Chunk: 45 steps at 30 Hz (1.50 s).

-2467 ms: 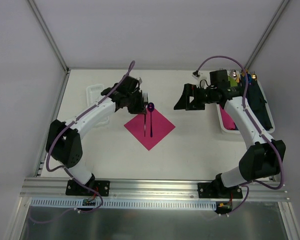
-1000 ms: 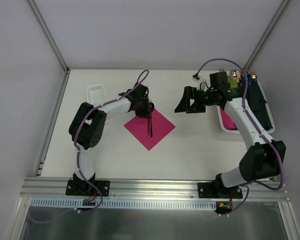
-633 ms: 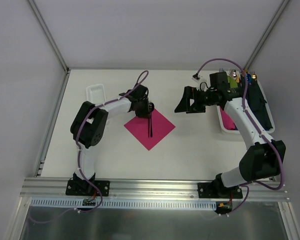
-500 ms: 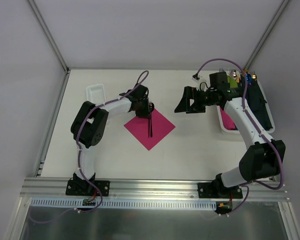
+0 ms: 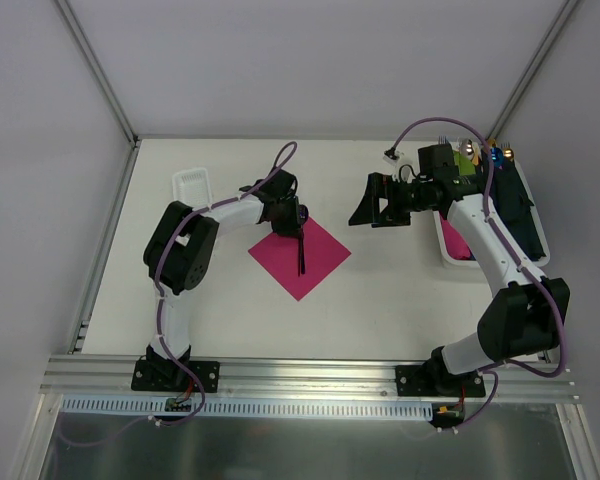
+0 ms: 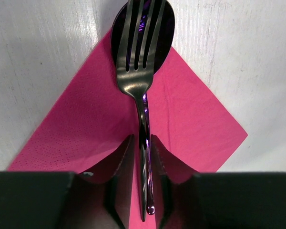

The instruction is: Place the utensils on the paper napkin and roll it up

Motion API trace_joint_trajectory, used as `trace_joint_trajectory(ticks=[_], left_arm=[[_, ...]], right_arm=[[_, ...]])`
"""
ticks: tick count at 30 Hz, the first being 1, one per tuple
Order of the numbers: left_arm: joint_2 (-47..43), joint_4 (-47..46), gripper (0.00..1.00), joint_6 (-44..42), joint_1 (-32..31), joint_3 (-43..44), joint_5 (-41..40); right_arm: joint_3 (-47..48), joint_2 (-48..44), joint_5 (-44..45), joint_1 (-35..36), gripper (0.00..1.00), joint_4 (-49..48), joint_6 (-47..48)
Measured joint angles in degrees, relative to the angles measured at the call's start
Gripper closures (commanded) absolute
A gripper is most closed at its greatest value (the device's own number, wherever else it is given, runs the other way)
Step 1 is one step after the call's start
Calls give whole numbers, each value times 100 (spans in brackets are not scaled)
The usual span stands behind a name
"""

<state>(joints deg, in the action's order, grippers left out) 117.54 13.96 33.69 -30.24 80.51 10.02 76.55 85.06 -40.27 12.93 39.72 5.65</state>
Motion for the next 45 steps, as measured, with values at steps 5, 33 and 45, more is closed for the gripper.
trace_joint_trajectory(ticks=[5,33,45], left_arm=[[-59,4,69,22,0,0,9],[-4428,-63,57,739,2111,-1917,1335],[-4892,-66,55,916,2286,-2275,1545]], right_arm=[[0,33,-13,0,1,0,0],[-1679,-136,2385,3550,41,-1303,2734],[-1733,1051,2879,4295,46,-2332,2809]])
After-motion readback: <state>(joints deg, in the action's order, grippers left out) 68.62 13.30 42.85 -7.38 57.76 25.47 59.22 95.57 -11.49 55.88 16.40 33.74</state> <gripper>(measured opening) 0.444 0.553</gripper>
